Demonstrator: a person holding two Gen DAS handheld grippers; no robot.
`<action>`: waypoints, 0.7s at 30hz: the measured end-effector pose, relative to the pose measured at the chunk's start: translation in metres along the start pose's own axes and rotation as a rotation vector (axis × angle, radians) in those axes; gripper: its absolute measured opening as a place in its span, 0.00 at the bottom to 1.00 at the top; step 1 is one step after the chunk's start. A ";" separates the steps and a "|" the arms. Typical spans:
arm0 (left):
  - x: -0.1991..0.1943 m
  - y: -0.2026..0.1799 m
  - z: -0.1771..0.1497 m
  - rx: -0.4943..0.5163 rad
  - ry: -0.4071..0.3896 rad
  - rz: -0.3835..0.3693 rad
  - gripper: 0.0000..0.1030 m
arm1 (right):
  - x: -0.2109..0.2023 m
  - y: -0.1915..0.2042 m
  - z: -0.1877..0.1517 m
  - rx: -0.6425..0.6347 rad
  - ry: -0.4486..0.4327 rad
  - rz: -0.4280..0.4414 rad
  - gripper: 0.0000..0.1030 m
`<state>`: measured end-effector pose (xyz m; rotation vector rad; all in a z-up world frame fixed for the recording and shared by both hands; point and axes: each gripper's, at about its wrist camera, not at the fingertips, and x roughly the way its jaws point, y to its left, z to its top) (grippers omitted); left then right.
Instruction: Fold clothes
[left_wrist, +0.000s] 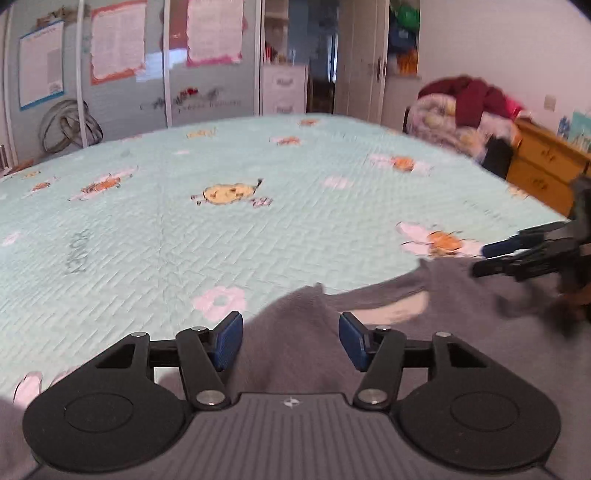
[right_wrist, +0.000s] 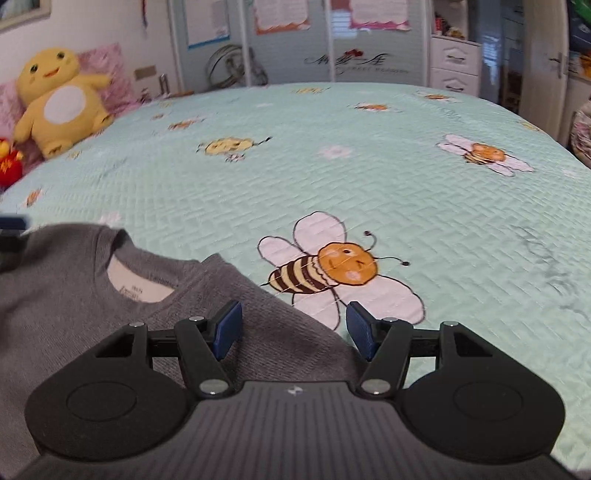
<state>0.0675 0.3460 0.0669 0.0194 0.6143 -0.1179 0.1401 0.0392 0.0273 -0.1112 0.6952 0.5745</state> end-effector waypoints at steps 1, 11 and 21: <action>0.007 0.005 0.002 -0.019 0.005 -0.003 0.60 | 0.003 0.001 0.001 -0.010 0.010 0.002 0.61; 0.012 0.000 -0.014 0.088 0.057 0.018 0.06 | 0.012 0.030 0.004 -0.158 0.091 0.021 0.06; 0.039 0.001 -0.001 0.193 0.016 0.304 0.22 | 0.035 0.085 0.034 -0.356 -0.063 -0.292 0.04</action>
